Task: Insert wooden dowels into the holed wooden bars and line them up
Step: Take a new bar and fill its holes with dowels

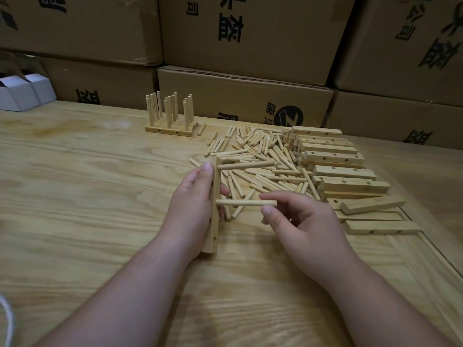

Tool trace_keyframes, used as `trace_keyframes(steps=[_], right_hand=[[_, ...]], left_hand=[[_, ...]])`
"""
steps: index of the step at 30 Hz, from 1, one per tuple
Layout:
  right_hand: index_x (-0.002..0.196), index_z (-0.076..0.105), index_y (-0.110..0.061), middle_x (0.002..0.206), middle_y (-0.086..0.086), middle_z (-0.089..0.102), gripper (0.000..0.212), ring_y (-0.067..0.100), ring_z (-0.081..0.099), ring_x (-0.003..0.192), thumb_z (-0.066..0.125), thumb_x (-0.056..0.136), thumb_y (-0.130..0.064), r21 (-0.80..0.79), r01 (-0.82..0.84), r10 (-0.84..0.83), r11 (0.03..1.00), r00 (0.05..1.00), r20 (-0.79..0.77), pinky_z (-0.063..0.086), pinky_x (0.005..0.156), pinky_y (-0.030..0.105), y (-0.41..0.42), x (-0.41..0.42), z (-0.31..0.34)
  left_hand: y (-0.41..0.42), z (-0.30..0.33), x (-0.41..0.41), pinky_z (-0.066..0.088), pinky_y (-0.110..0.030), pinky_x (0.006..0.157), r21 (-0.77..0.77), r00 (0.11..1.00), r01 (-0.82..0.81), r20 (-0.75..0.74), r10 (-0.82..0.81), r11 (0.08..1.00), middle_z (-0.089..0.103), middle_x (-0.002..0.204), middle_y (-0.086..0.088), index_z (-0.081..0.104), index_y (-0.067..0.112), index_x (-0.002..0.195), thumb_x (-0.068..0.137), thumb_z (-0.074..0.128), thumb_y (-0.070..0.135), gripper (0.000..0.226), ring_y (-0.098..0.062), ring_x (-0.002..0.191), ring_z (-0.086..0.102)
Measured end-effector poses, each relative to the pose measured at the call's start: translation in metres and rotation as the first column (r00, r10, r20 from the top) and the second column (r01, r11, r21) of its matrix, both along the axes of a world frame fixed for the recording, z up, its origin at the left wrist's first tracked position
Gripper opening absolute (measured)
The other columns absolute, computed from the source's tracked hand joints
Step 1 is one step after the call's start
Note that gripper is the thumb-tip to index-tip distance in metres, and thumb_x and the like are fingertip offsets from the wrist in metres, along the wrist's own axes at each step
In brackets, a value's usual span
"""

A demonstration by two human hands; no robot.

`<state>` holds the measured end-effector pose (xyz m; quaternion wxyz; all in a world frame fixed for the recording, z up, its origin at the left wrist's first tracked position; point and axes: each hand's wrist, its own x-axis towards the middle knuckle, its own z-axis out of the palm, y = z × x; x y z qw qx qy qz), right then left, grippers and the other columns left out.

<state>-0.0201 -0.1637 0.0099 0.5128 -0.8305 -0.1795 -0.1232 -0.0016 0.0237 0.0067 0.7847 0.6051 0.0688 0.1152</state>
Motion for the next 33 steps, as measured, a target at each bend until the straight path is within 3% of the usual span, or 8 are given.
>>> trace_keyframes(steps=[3,8,12,16,19,23,28,33], right_hand=[[0.097,0.078,-0.034,0.077,0.012,0.07,0.019,0.015,0.06,0.059,0.076,0.085,-0.02,0.309,-0.059,0.102,0.949,0.987,-0.125,0.054,0.056,0.026,0.01,-0.001,0.001],[0.098,0.074,-0.016,0.096,-0.001,0.076,0.019,0.016,0.072,0.084,0.058,0.096,-0.025,0.431,-0.046,0.111,0.901,0.986,-0.127,0.062,0.075,0.035,0.017,0.001,0.0],[0.102,0.064,-0.016,0.096,0.001,0.077,0.019,0.017,0.073,0.091,0.045,0.104,-0.02,0.385,-0.083,0.135,0.919,0.985,-0.11,0.06,0.083,0.031,0.02,0.0,-0.002],[0.102,0.057,-0.034,0.063,-0.007,0.052,0.011,0.011,0.051,0.05,0.046,0.104,-0.032,0.346,-0.054,0.125,0.937,0.975,-0.186,0.056,0.053,0.035,0.024,-0.001,-0.005],[0.092,0.063,-0.035,0.058,-0.007,0.048,0.015,0.012,0.048,0.043,0.051,0.102,-0.037,0.243,-0.074,0.127,0.967,0.969,-0.212,0.046,0.041,0.03,0.026,0.001,-0.006],[0.105,0.069,-0.037,0.076,-0.027,0.068,0.015,-0.008,0.064,0.073,0.054,0.101,-0.035,0.064,-0.147,0.152,0.987,0.985,-0.084,0.045,0.064,0.007,0.029,0.002,-0.009],[0.095,0.057,-0.039,0.069,-0.014,0.06,0.013,0.001,0.052,0.062,0.045,0.096,-0.037,0.06,-0.112,0.121,0.992,0.977,-0.177,0.043,0.062,0.027,0.031,0.003,-0.014],[0.107,0.067,-0.037,0.078,-0.013,0.067,0.018,0.004,0.063,0.069,0.065,0.095,-0.025,-0.05,-0.117,0.113,0.992,0.99,-0.09,0.048,0.062,0.017,0.028,0.005,-0.014]], left_hand=[[-0.002,-0.001,-0.001,0.048,-0.021,0.045,0.034,0.999,0.028,0.016,-0.029,0.999,0.07,0.073,0.002,0.072,0.03,0.099,0.103,0.048,0.049,0.031,-0.007,0.05,0.058],[-0.003,-0.001,-0.002,0.048,-0.023,0.045,0.035,0.999,0.043,0.022,-0.044,0.998,0.07,0.074,0.002,0.072,0.034,0.093,0.103,0.049,0.05,0.029,-0.011,0.051,0.06],[-0.002,0.002,-0.002,0.047,-0.028,0.044,-0.051,0.999,0.039,0.011,-0.039,0.998,0.068,0.073,0.0,0.073,0.036,0.089,0.103,0.048,0.049,0.031,-0.013,0.049,0.056],[-0.004,0.003,-0.002,0.046,-0.027,0.044,-0.098,0.998,0.063,0.002,-0.063,0.993,0.067,0.072,0.0,0.073,0.036,0.084,0.103,0.047,0.05,0.035,-0.013,0.049,0.055],[-0.006,0.002,-0.003,0.046,-0.027,0.044,-0.092,0.996,0.093,0.015,-0.092,0.991,0.067,0.072,-0.001,0.073,0.036,0.083,0.104,0.047,0.049,0.035,-0.013,0.05,0.055],[-0.008,0.001,-0.004,0.046,-0.026,0.044,-0.079,0.995,0.1,0.026,-0.098,0.992,0.067,0.073,0.001,0.072,0.038,0.082,0.104,0.047,0.048,0.034,-0.012,0.05,0.055],[-0.009,-0.001,-0.002,0.045,-0.028,0.045,-0.07,0.995,0.095,0.018,-0.094,0.993,0.066,0.074,0.001,0.071,0.038,0.082,0.103,0.05,0.048,0.032,-0.014,0.051,0.054],[-0.008,-0.003,-0.002,0.05,-0.024,0.048,-0.023,0.996,0.089,0.019,-0.089,0.996,0.068,0.073,0.006,0.072,0.033,0.084,0.102,0.05,0.048,0.032,-0.01,0.056,0.06]])
